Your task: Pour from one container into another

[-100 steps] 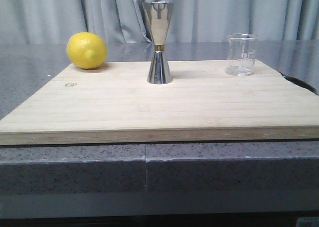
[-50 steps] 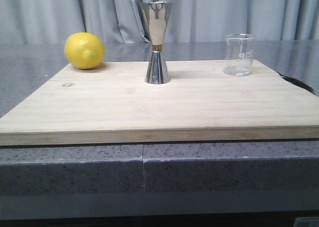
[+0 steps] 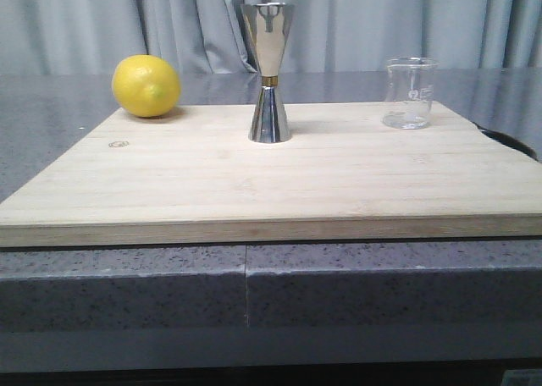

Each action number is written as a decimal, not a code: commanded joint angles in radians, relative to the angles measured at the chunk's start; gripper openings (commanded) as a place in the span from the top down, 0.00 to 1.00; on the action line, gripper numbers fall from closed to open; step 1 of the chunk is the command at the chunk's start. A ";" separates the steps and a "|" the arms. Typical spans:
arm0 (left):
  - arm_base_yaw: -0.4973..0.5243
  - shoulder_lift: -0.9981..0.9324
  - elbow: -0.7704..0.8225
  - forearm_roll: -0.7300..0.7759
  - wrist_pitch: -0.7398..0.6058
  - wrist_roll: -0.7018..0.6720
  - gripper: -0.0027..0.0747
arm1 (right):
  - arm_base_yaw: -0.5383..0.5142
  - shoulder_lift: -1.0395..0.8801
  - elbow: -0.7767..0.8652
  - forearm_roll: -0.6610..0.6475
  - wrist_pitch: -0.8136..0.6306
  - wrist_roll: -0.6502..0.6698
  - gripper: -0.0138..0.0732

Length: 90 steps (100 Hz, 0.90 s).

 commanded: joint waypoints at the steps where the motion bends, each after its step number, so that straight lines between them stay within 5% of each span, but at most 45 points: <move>1: -0.008 -0.023 0.020 -0.009 -0.081 0.000 0.99 | -0.006 0.009 -0.022 -0.008 -0.074 -0.004 0.92; 44: -0.008 -0.023 0.020 -0.009 -0.081 0.000 0.99 | -0.047 -0.056 0.052 -0.014 -0.133 -0.004 0.92; 65: -0.008 -0.023 0.020 -0.009 -0.081 0.000 0.99 | -0.165 -0.268 0.345 -0.007 -0.442 -0.004 0.92; 90: -0.008 -0.023 0.020 -0.009 -0.081 0.000 0.99 | -0.186 -0.457 0.720 0.033 -0.801 -0.004 0.92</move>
